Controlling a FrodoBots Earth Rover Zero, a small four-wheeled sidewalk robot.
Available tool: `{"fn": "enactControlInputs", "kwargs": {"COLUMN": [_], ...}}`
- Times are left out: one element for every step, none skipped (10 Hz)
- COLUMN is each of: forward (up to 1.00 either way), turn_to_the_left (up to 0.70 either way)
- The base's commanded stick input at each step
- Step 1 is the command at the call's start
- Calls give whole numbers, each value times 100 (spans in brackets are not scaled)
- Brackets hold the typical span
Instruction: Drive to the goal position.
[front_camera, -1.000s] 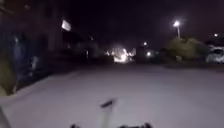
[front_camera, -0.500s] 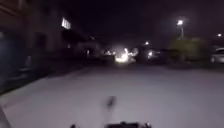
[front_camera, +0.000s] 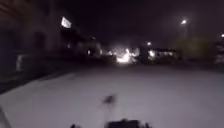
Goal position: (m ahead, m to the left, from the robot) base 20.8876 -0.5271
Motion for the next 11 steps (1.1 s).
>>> {"fn": "enactControlInputs", "kwargs": {"forward": [85, 85, 85, 85, 85, 85, 85, 85, 85, 85, 85], "turn_to_the_left": [0, 0, 0, 0, 0, 0, 0, 0, 0, 0, 0]}}
